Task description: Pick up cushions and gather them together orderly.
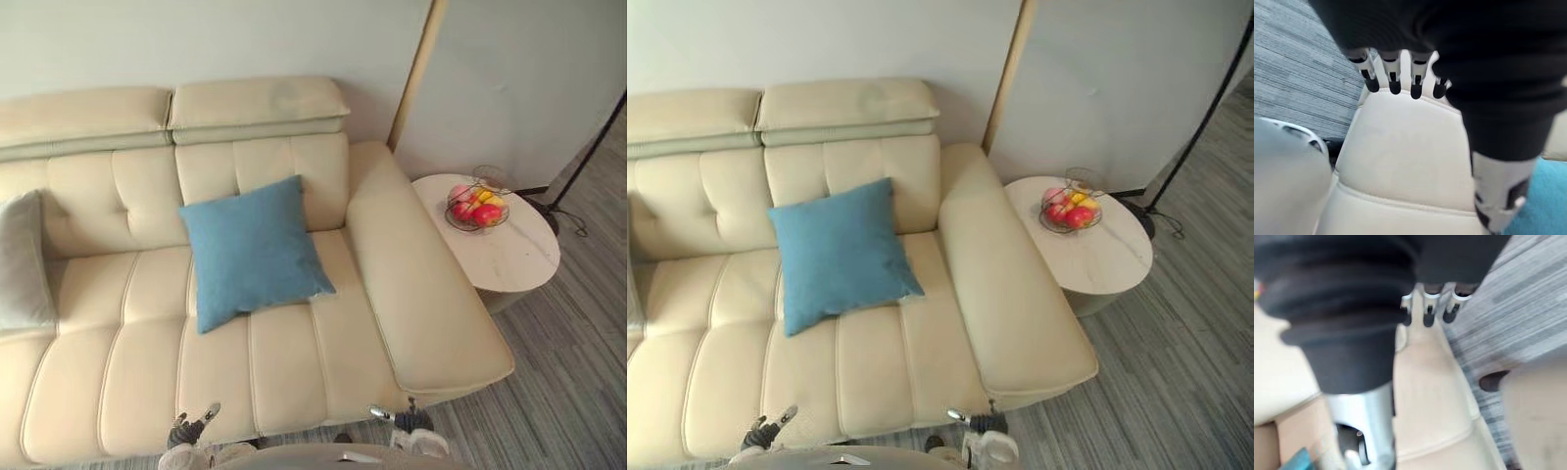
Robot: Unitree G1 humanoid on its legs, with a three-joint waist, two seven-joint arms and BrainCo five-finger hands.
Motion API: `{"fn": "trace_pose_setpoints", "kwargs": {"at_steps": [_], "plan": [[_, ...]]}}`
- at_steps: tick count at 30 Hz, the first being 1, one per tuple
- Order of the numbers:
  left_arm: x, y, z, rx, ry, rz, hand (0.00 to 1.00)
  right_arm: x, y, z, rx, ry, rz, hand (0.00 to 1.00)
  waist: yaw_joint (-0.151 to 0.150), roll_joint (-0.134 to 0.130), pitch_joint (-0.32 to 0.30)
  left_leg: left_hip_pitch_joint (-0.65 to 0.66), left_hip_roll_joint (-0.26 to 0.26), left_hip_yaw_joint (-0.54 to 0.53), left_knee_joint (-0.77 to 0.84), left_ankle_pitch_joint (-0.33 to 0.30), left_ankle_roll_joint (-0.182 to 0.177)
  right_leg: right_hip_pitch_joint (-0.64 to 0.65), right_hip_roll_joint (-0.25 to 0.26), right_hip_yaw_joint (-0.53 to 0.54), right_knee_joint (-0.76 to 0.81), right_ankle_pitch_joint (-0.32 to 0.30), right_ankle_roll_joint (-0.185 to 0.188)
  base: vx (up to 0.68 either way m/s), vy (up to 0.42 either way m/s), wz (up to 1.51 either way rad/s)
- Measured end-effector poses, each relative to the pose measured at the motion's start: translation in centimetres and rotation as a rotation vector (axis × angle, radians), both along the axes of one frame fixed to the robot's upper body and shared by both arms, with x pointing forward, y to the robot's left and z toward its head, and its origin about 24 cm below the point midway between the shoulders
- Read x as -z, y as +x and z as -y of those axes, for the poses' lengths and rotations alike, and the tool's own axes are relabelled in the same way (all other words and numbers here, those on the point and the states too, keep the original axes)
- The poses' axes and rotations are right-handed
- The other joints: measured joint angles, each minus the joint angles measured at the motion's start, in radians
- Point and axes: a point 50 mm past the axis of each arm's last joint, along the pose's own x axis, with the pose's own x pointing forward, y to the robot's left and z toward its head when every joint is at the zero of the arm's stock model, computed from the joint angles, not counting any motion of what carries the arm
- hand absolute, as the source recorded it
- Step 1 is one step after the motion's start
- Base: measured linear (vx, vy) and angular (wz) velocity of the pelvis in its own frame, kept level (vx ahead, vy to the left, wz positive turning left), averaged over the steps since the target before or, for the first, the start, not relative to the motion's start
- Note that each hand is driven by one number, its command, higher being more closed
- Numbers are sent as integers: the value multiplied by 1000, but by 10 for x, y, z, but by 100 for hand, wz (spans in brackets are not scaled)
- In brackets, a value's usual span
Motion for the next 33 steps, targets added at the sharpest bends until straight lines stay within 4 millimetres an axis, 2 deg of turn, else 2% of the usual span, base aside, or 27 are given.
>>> {"fn": "trace_pose_setpoints", "kwargs": {"at_steps": [3,6,7,8,9,10,11,12,13,14,16,17,19,20,21,23,24,26,27,28,31,33], "plan": [[0,-1,-4,-41,11,-1,0,0,2,-1,1,3,4,0,4,-11,17,18,0,31,1,-7,-1,-1,7,30,8,14,5,-5,9,-35],[-4,4,-12,-70,44,14,0,-1,8,-7,-10,13,17,0,3,-40,55,-8,-1,44,81,-48,34,-4,-10,33,8,18,10,-73,32,-13],[-4,6,-11,-75,47,18,0,-1,8,-5,-3,5,17,0,9,-16,62,-45,28,49,113,-55,54,-18,-33,-41,63,-38,-13,-81,32,4],[-4,5,-10,-89,48,20,0,-2,9,-4,-3,-1,22,0,8,-7,68,-66,41,44,141,-62,60,-78,-59,-113,269,-96,-22,-64,20,15],[-5,5,-13,-95,56,20,0,-2,11,-4,-3,-2,26,0,8,-10,67,-74,44,34,153,-63,62,-103,-86,-153,443,-143,-14,-78,0,31],[-6,3,-17,-95,68,17,0,0,5,-4,1,0,9,0,9,-14,64,-74,44,25,151,-54,61,-99,-108,-173,561,-180,-9,-86,-39,36],[-6,1,-20,-95,79,11,0,2,3,-5,-1,4,-6,0,12,-19,61,-75,42,18,144,-40,57,-73,-122,-183,616,-205,2,-73,-74,24],[-6,-3,-22,-100,91,5,0,3,3,-8,-5,12,-12,0,20,-28,55,-81,38,20,138,-27,52,-40,-135,-181,604,-209,11,-75,-138,1],[-8,-2,-24,-103,100,10,0,3,7,-13,-17,22,-6,0,31,-45,44,-101,33,27,153,-9,42,-18,-145,-179,523,-170,3,-64,-203,-30],[-7,-1,-24,-101,98,9,0,0,17,-16,-37,24,22,0,45,-50,37,-154,44,35,177,9,38,1,-117,-183,388,-211,23,-122,-263,-48],[-6,9,-10,-97,65,30,0,-8,35,-13,-46,5,74,0,60,-6,50,-221,85,41,180,41,29,18,-65,-215,222,-213,21,-179,-206,-34],[-6,16,-1,-77,41,38,0,-10,39,-9,-43,-8,84,0,50,40,78,-237,106,14,176,66,28,36,-42,-239,184,-189,12,-253,-135,14],[-5,22,16,-55,5,55,0,-7,28,1,-22,-44,50,0,51,72,88,-228,113,-7,148,104,18,33,-30,-272,198,-186,5,-287,-98,34],[-6,25,20,-41,-3,65,0,-7,24,4,-16,-54,39,0,50,77,86,-222,112,-7,139,99,10,28,-37,-285,211,-193,-8,-212,-24,19],[-7,27,22,-22,-5,70,0,-7,24,4,-12,-57,41,0,45,68,89,-222,102,-2,150,43,-3,24,-60,-299,217,-195,-13,-133,13,6],[-11,36,18,-16,11,103,0,-10,26,4,-7,-63,62,0,39,39,97,-238,82,-13,267,-8,22,16,-98,-297,216,-180,-5,-99,60,0],[-10,32,17,-11,19,95,0,-11,27,5,-4,-68,69,0,28,30,94,-229,68,-41,399,-107,32,7,-118,-285,213,-165,7,-84,105,-6],[-10,34,18,-5,18,96,0,-13,28,4,-2,-66,83,0,28,35,97,-223,71,-89,440,-205,14,-9,-114,-269,215,-153,23,-81,168,-19],[-11,35,17,-4,21,101,0,-12,27,1,8,-55,80,0,32,29,104,-224,62,-94,463,-217,15,-11,-117,-248,215,-142,33,-119,228,-43],[-12,34,10,-10,36,99,0,-11,30,-8,11,-26,88,0,30,1,105,-208,40,-89,438,-221,10,-6,-120,-216,190,-127,45,-109,210,-43],[-12,30,1,-4,61,84,0,-9,28,-19,13,8,86,0,19,-39,80,-177,9,-28,366,-214,23,-2,-140,-170,100,-62,34,-80,161,-43],[-11,29,1,15,68,70,0,-10,29,-19,15,8,89,0,9,-42,75,-168,0,-12,350,-215,25,2,-142,-147,66,-34,26,-76,134,-47]]}}
